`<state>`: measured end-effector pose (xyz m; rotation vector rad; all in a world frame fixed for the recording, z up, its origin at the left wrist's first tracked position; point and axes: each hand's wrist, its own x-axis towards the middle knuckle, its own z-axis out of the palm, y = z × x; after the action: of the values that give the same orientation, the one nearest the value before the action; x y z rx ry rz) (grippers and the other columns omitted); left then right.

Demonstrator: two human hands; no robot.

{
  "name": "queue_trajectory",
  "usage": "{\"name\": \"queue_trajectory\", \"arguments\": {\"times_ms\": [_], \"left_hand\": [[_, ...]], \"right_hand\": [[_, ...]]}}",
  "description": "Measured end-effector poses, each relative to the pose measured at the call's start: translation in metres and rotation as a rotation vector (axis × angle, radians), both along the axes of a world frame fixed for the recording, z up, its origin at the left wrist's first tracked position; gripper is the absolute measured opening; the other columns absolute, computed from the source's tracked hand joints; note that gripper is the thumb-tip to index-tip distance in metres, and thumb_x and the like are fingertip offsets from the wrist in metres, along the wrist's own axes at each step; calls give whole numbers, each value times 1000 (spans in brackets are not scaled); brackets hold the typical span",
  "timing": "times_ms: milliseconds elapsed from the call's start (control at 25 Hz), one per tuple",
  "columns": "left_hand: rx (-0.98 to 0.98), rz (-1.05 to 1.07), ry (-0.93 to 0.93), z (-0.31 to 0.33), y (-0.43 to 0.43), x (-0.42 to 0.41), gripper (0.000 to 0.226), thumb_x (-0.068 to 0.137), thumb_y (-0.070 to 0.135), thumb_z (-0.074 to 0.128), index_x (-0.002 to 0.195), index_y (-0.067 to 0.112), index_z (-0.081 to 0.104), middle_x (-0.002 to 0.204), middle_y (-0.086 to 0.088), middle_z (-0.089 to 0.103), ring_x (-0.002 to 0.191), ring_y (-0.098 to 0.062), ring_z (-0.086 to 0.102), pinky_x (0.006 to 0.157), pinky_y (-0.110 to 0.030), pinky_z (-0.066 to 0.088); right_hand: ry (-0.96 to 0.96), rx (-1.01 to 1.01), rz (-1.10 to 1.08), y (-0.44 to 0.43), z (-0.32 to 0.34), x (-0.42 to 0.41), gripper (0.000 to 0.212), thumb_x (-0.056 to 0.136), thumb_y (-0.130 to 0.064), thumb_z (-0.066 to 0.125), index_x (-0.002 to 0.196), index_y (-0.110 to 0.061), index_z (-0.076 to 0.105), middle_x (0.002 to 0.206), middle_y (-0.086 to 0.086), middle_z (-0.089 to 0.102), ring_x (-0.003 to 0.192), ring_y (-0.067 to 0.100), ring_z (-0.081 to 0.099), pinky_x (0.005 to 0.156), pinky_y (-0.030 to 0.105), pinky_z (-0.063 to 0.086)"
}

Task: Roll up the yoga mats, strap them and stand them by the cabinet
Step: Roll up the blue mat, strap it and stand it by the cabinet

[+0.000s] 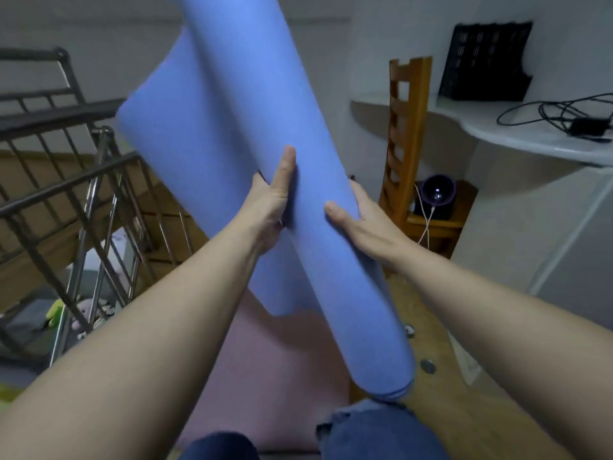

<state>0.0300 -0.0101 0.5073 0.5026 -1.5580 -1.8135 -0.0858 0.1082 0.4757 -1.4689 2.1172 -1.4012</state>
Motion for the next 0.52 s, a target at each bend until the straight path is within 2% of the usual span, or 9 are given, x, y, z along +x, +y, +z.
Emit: {"name": "queue_trajectory", "arguments": {"times_ms": [40,80,120,160,240,360,440,520], "left_hand": [[-31,-2,-13,2,-9,-7,101,56,82,60,136,24,43,126,11,62,111,-9,63,96,-42,50],[-42,7,-29,-1,-19,-12,107,52,88,56,136,24,45,128,10,62,112,-9,62,98,-42,49],[-46,24,-41,-6,-29,-17,103,56,90,50,134,23,49,126,8,63,112,-10,62,99,-42,48],[-22,52,-46,-15,-38,-22,92,67,89,39,129,23,54,122,6,66,109,-10,64,101,-40,47],[109,54,-22,-49,-54,-32,76,84,78,19,116,25,63,109,6,71,100,-8,67,100,-37,47],[254,17,-53,-109,-69,-44,73,90,70,9,103,27,67,99,4,74,94,-10,69,94,-36,50],[293,-11,-108,-148,-78,-57,72,93,66,10,97,28,70,99,2,74,98,-16,69,90,-37,51],[283,-40,-205,-185,-88,-71,70,94,64,9,102,31,69,100,6,74,99,-15,69,82,-31,53]], "right_hand": [[69,24,-45,-9,-2,-5,66,83,-63,48,139,-31,37,132,-9,46,129,13,37,104,29,26],[96,55,-78,-18,-6,-9,63,87,-61,47,140,-29,38,131,-5,43,130,17,33,101,28,23],[76,78,-90,-27,-13,-15,61,89,-57,52,141,-27,39,132,-2,41,128,17,33,100,26,23],[21,97,-70,-36,-25,-22,64,87,-53,59,140,-25,39,133,-2,41,123,13,38,98,25,28],[-92,123,1,-49,-56,-32,77,77,-46,74,140,-27,36,130,-7,45,101,0,48,84,18,38],[-194,214,14,-65,-119,-45,90,69,-29,84,140,-27,29,124,-15,46,84,-8,48,70,7,38],[-288,237,24,-75,-170,-55,87,69,-13,85,136,-22,30,126,-6,49,96,2,55,76,7,43],[-382,220,-14,-86,-219,-63,83,66,1,83,124,-30,32,124,2,54,109,16,59,88,22,51]]}}
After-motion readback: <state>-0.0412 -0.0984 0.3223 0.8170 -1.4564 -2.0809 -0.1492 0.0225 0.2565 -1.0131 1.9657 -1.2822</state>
